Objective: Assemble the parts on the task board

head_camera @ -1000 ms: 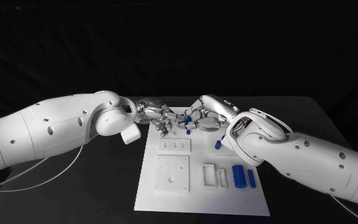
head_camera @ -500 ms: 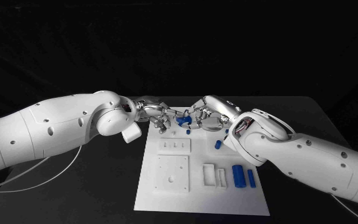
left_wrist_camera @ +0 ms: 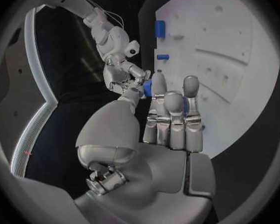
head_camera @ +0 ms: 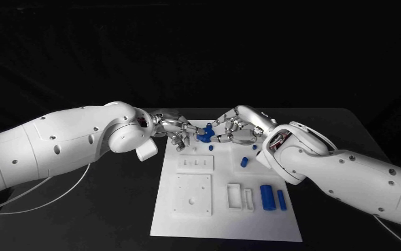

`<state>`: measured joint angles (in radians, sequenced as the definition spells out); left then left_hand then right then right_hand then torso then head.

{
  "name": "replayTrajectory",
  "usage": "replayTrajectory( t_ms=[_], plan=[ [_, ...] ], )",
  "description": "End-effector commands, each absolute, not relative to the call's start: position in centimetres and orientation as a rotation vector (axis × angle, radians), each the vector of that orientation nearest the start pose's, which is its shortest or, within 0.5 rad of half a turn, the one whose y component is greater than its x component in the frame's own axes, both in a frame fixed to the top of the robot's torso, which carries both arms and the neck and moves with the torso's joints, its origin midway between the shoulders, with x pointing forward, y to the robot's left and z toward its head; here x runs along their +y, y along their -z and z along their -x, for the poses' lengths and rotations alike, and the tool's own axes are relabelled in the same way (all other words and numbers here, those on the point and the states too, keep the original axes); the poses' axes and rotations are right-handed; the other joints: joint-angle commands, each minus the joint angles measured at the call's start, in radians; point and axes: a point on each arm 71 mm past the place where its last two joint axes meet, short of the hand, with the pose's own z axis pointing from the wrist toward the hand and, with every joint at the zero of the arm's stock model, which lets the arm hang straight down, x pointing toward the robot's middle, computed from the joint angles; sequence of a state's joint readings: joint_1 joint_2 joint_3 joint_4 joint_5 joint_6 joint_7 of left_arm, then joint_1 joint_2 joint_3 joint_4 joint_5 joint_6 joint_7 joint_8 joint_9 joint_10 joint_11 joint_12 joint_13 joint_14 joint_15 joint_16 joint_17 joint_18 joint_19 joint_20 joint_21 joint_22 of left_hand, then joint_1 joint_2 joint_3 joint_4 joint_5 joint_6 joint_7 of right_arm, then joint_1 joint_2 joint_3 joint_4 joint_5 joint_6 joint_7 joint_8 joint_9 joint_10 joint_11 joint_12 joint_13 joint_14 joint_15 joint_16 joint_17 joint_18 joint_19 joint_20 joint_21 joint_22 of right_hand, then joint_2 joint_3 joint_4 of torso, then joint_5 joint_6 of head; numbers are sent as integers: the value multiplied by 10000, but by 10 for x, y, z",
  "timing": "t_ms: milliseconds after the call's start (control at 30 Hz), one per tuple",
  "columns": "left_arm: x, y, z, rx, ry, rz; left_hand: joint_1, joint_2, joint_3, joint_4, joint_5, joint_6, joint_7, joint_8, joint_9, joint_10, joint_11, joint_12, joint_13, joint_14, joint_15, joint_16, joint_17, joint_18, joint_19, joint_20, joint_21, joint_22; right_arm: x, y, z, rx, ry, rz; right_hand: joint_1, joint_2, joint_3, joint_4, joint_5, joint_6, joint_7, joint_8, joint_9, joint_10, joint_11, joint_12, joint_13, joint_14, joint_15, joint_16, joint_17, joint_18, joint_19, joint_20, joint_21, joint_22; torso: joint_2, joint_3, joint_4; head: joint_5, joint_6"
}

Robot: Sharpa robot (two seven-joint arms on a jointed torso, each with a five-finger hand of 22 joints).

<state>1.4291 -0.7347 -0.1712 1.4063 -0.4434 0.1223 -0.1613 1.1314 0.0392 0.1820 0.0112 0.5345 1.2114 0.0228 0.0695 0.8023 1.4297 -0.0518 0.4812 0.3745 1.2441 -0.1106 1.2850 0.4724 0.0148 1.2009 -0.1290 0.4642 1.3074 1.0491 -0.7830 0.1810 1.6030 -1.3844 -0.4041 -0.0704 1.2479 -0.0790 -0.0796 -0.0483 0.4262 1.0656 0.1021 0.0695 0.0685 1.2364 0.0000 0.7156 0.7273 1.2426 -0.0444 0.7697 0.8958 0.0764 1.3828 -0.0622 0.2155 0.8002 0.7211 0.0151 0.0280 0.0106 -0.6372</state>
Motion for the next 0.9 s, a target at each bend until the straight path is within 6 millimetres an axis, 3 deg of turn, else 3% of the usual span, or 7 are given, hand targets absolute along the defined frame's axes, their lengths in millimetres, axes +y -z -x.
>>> replayTrajectory(
  t_ms=[33, 167, 333, 433, 633, 700, 900],
  plan=[
    [173, 154, -514, 21814, 10498, 4096, 114, 4, 1675, -1726, 53, 329, -228, 10, -24, 277, -199, -22, 6, 53, -50, 10, 8, 45, -30, -51, 64, 200, -171, 157, -480, 15133, -9211, -898, 186, 38, 219, -252, 186, -13, -24, -68, -18, -70, -28, -28, -215, -83, -6, -14, -170, 60, 86, -8, -82, -131, -15, -14, -12, 34, -28],
    [170, 155, -513, 21661, 9548, 3702, 132, -51, 1700, -1692, 126, 372, -236, 6, -90, 345, -209, -87, -25, 119, -61, -55, -5, 46, -11, -62, 74, 189, -199, 146, -498, 14718, -8980, -1978, 159, 81, 828, -684, 328, 6, -8, -71, -25, -81, -45, -274, -686, -175, -2, -182, -528, 29, -10, -11, -242, -330, -25, -24, -2, 6, -57],
    [165, 160, -509, 21763, 8058, 3554, 113, -165, 1743, -1658, 518, 445, -259, 12, -119, 451, -236, -139, -57, 234, -88, -73, -3, 54, 56, -89, 106, 194, -226, 121, -522, 13714, -8998, -3266, -296, 19, 1730, -918, 554, -2, 19, -69, -28, -111, -16, -867, -1724, -370, 73, -626, -1378, -13, -83, 64, -757, -1017, -33, 13, 16, 13, -93],
    [161, 164, -505, 21832, 7152, 3333, 102, -227, 1777, -1641, 668, 497, -273, 11, -143, 539, -253, -181, -79, 315, -109, -99, -2, 57, 100, -108, 125, 193, -236, 104, -535, 13090, -9138, -3798, -803, 210, 1884, -321, 928, -254, 130, -80, -43, -280, 242, -2696, -3294, -711, 441, -2304, -2899, -64, -839, 448, -1548, -2286, -24, 39, 20, 31, -129],
    [150, 169, -498, 21971, 5924, 2958, 91, -307, 1830, -1618, 796, 568, -293, 13, -177, 653, -276, -236, -89, 400, -129, -118, 41, 34, 93, -127, 122, 192, -244, 87, -553, 12474, -9698, -4857, -886, -39, 2655, 96, 789, -393, 312, -59, -51, 262, 789, -6134, -6739, -342, 1073, -5394, -6328, 85, -2141, 1201, -1499, -5713, -52, 43, 11, 68, -168],
    [146, 171, -496, 22076, 5665, 2867, 85, -315, 1844, -1619, 793, 581, -297, 10, -184, 668, -281, -239, -80, 403, -135, -102, 72, 26, 79, -134, 116, 192, -244, 85, -558, 12149, -9798, -5053, -948, 110, 2462, 338, 730, -748, 451, -69, -67, -696, 1117, -6526, -6663, -328, 1323, -6284, -7252, 148, -2576, 1477, -1484, -6586, -52, 48, 22, 64, -200],
    [138, 176, -492, 22150, 4985, 2251, 69, -330, 1852, -1627, 813, 605, -306, 9, -200, 699, -295, -219, -54, 447, -151, -95, 105, 27, 122, -151, 134, 193, -241, 83, -566, 11717, -10005, -5464, -591, 146, 1763, 608, 656, -968, 563, -93, -83, -1848, 1519, -6574, -6695, -1104, 1802, -7066, -8335, 284, -3769, 2030, -1440, -7346, -81, 58, 58, 71, -270]
  ],
)
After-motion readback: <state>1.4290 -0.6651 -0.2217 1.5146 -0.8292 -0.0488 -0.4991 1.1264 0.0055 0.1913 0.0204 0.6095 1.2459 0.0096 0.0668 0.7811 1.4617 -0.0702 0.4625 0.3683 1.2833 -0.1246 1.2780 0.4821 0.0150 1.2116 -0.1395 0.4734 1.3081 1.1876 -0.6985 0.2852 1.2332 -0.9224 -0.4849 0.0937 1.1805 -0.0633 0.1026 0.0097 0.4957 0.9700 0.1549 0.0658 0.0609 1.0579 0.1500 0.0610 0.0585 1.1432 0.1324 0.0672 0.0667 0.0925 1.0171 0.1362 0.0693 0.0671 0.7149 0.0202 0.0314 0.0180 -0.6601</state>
